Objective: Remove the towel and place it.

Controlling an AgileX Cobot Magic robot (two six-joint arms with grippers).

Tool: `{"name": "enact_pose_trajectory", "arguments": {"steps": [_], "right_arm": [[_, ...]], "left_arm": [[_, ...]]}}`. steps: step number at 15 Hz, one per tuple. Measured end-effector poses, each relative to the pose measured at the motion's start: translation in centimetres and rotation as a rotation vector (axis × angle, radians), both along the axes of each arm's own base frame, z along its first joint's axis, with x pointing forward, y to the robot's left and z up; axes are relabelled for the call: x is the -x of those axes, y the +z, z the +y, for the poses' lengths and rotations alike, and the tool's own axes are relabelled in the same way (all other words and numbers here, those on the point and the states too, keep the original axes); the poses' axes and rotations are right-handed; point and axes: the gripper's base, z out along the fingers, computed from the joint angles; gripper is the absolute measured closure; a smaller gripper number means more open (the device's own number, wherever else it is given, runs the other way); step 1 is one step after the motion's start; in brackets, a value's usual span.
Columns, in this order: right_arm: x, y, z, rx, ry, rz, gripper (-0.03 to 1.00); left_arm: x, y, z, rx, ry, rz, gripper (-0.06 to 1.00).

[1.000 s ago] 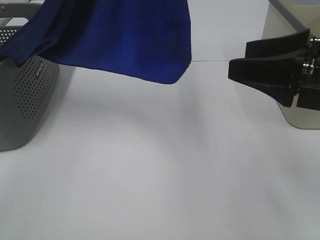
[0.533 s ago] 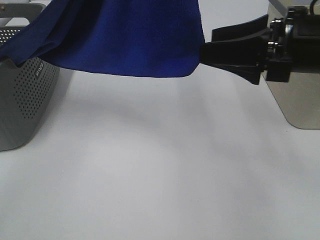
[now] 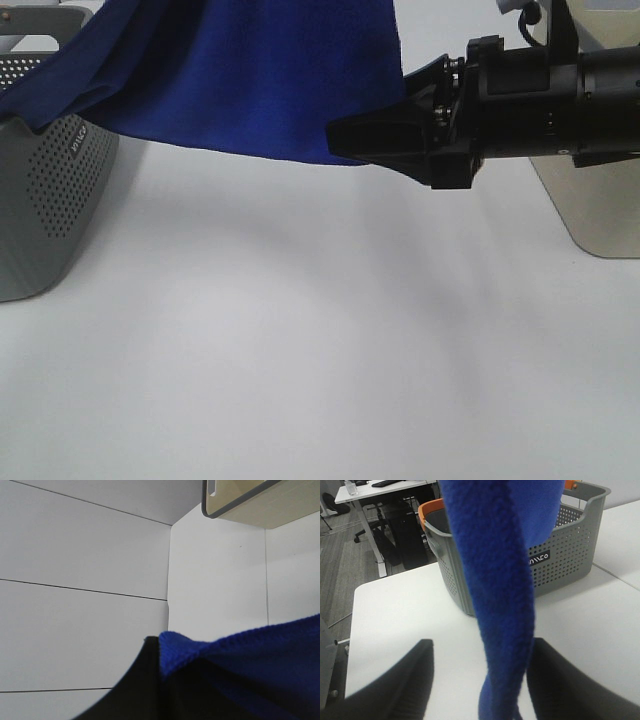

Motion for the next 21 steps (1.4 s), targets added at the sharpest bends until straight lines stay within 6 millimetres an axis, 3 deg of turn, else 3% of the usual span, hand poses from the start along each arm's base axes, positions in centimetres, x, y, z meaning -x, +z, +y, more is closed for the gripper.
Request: {"name": "enact_pose_trajectory", "arguments": {"steps": [2, 4, 11, 14, 16, 18, 21], "right_arm": [[0.0, 0.0, 0.0, 0.004, -0.005, 0.000, 0.64], [0.0, 0.0, 0.0, 0.004, -0.005, 0.000, 0.93], [-1.5, 0.6, -0.7, 0.084, -0.145, 0.092, 0.95], [-2.6, 4.5, -1.2, 0.214, -0.196, 0.158, 0.95], [-3.8, 9.0, -2.8, 0.386, -0.363, 0.183, 0.95], [-4.3, 11.6, -3.7, 0.460, -0.445, 0.153, 0.95], [-5.0, 17.3, -5.2, 0.500, -0.622, 0.001, 0.95]], "left_arm": [[0.0, 0.0, 0.0, 0.000, 0.000, 0.000, 0.94], [0.0, 0.0, 0.0, -0.001, 0.000, 0.001, 0.94], [-0.1, -0.4, -0.4, 0.043, -0.005, 0.049, 0.94], [-0.3, -0.7, -0.8, 0.078, 0.010, 0.081, 0.94], [-0.9, -0.9, -1.5, 0.172, 0.029, 0.100, 0.94], [-1.5, -0.9, -1.9, 0.241, 0.047, 0.085, 0.94], [-3.3, -0.1, -1.9, 0.440, 0.063, 0.017, 0.94]]}}
